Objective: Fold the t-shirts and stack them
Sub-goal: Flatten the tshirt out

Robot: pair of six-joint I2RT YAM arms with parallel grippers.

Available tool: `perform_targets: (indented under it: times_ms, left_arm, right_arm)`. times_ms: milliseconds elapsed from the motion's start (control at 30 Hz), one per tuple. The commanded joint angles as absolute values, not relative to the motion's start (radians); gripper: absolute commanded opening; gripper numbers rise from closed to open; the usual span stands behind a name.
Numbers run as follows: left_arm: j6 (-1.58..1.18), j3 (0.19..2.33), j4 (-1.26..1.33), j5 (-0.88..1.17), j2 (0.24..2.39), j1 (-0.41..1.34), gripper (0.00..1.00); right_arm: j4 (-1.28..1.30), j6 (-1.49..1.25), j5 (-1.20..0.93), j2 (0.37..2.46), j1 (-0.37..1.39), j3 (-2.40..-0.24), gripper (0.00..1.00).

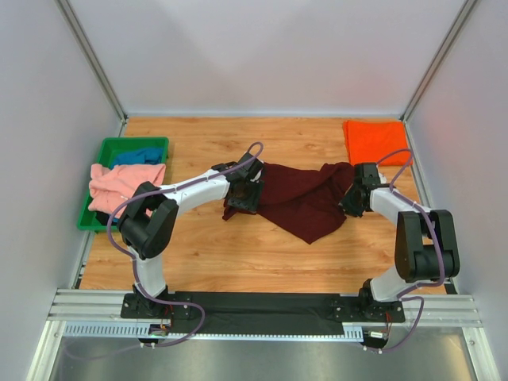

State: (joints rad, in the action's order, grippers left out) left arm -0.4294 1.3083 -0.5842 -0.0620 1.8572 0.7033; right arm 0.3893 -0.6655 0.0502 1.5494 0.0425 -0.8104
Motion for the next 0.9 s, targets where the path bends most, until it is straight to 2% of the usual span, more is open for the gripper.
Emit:
perform_targets:
  times_ms: [0, 67, 133, 167, 200, 233, 867]
  left_arm:
    - [-0.445, 1.333, -0.575, -0.064, 1.851, 0.699, 0.57]
    - [-0.445, 1.333, -0.575, -0.066, 1.850, 0.698, 0.57]
    - [-0.445, 1.331, -0.575, -0.069, 1.850, 0.699, 0.57]
    - [-0.445, 1.331, -0.575, -0.072, 1.850, 0.698, 0.57]
    - [-0.445, 1.333, -0.577, -0.074, 1.850, 0.699, 0.57]
    - [-0.445, 1.333, -0.577, -0.075, 1.850, 0.699, 0.57]
    - [-0.443, 1.315, -0.630, -0.192, 1.807, 0.696, 0.58]
  right_arm:
    - [0.345, -0.689, 0.058, 1.557, 0.038, -0.805, 0.28]
    - [0.347, -0.689, 0.066, 1.557, 0.038, -0.807, 0.28]
    - [0.347, -0.686, 0.067, 1.559, 0.040, -0.808, 0.21]
    - [0.347, -0.684, 0.063, 1.560, 0.038, -0.810, 0.17]
    - [0.345, -0.681, 0.060, 1.562, 0.038, -0.811, 0.07]
    - [0.347, -0.680, 0.060, 1.563, 0.040, -0.816, 0.00]
    - [0.538, -0.577, 0.081, 1.278, 0.038, -0.899, 0.00]
